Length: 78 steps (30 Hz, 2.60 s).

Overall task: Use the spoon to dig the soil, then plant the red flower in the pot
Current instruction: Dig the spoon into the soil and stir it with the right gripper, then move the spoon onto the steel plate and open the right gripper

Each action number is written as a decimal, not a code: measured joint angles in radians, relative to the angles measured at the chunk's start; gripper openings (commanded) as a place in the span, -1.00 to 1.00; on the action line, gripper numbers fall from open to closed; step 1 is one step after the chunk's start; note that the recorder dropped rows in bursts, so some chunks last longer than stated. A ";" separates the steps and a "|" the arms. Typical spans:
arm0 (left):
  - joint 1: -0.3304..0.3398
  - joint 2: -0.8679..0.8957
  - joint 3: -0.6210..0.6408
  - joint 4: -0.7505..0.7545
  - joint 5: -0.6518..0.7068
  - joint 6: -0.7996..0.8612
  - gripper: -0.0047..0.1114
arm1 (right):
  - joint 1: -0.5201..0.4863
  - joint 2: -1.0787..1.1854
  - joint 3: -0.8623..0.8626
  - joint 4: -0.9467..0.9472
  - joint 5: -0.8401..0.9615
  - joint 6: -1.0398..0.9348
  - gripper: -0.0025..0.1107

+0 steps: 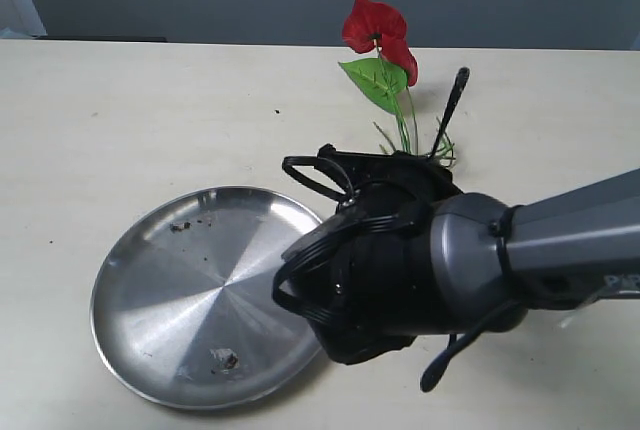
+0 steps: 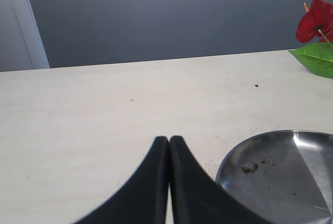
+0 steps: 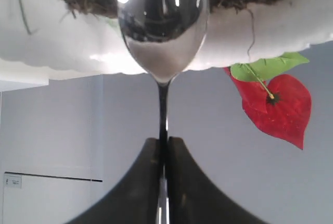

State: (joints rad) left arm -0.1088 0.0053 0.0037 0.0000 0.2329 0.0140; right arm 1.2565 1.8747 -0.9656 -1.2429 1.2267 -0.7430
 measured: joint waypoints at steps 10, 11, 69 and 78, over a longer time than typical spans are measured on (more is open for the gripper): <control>0.000 0.000 0.000 0.000 0.000 0.000 -0.91 | 0.000 -0.063 0.000 -0.032 -0.008 0.018 -0.97; 0.000 0.000 0.000 0.000 0.000 0.000 -0.91 | 0.000 -0.068 0.001 -0.032 -0.008 0.017 -0.97; 0.000 0.000 0.000 0.000 0.000 0.000 -0.91 | 0.002 -0.044 -0.482 0.918 -0.514 0.425 -0.97; 0.000 0.000 0.000 0.000 0.000 0.000 -0.91 | -0.042 0.202 -0.678 1.011 -0.309 0.537 -0.97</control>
State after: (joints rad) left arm -0.1088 0.0053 0.0037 0.0000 0.2329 0.0140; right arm 1.2142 2.0768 -1.6437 -0.2317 0.9177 -0.2061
